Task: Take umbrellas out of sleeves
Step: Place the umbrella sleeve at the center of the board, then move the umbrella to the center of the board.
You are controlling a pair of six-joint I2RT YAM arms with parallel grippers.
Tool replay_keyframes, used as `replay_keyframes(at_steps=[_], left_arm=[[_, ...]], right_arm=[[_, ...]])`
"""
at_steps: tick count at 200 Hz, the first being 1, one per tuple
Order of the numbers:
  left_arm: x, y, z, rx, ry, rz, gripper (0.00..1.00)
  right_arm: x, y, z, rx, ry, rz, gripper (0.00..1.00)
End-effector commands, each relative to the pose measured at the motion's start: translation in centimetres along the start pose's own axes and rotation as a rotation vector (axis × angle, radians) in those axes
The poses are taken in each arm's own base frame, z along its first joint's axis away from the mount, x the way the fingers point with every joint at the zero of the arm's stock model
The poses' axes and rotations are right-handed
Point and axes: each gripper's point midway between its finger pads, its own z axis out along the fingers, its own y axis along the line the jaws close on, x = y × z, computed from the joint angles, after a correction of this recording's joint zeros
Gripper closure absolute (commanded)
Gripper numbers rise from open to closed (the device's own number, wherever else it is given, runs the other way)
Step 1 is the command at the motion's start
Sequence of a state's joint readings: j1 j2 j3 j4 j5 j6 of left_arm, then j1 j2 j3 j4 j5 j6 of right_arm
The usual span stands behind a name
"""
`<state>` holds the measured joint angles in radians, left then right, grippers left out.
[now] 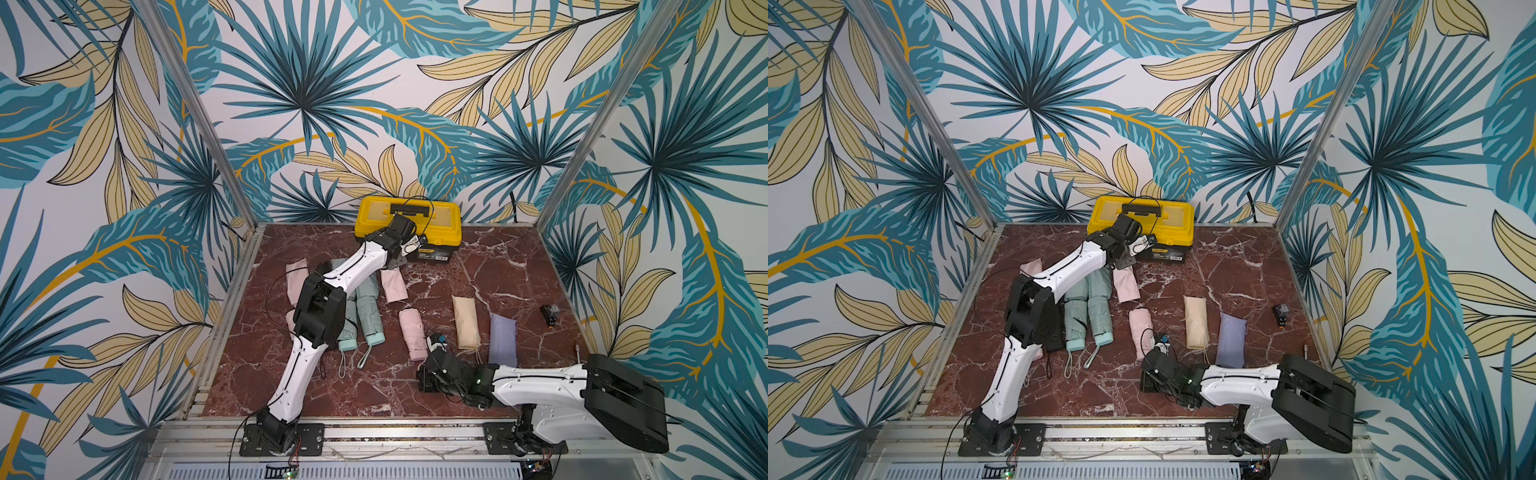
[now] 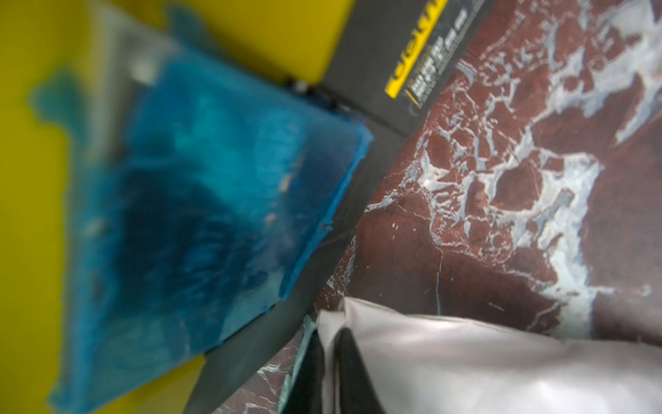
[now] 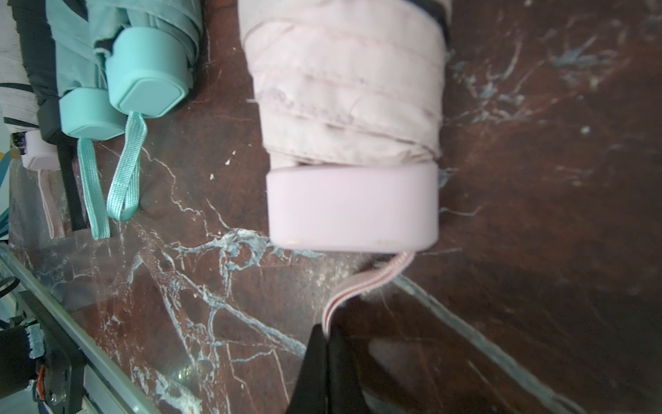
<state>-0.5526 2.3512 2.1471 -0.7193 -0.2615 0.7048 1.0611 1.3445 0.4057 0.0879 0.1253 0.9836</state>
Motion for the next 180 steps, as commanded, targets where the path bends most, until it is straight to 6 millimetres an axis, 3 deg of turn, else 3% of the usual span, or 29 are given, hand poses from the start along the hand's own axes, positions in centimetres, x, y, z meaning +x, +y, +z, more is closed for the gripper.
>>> replay_keyframes(at_steps=[1, 20, 52, 81, 92, 111, 126, 168, 180], left_arm=[[-0.2, 1.3, -1.3, -0.035, -0.02, -0.008, 0.74], [-0.1, 0.7, -1.7, -0.017, -0.032, 0.001, 0.6], [-0.7, 0.8, -3.9, -0.06, -0.066, -0.01, 0.58], [-1.8, 0.1, -7.7, -0.065, -0.124, -0.047, 0.58], [-2.3, -0.2, -9.6, -0.06, -0.163, -0.078, 0.58], [-2.7, -1.3, -13.5, -0.013, -0.244, -0.171, 0.58], [-2.7, -2.8, -17.0, 0.083, -0.331, -0.258, 0.58], [-0.4, -7.6, -25.7, 0.33, -0.536, -0.468, 0.53], [0.5, -8.4, -28.3, 0.375, -0.616, -0.518, 0.47]], right_arm=[[5.1, -7.3, 0.1, 0.25, 0.186, -0.055, 1.0], [5.1, -7.3, 0.0, 0.25, 0.186, -0.055, 1.0], [5.0, -7.2, -0.1, 0.247, 0.18, -0.057, 0.98], [4.9, -7.1, -0.3, 0.242, 0.18, -0.059, 0.96], [4.8, -6.9, -0.5, 0.237, 0.178, -0.061, 0.87], [4.3, -6.5, -1.2, 0.22, 0.161, -0.061, 0.57], [3.7, -6.5, -2.3, 0.233, 0.144, -0.074, 0.46], [0.4, -5.2, -6.0, 0.268, 0.067, -0.157, 0.38], [-0.6, -4.8, -7.0, 0.29, 0.044, -0.18, 0.38]])
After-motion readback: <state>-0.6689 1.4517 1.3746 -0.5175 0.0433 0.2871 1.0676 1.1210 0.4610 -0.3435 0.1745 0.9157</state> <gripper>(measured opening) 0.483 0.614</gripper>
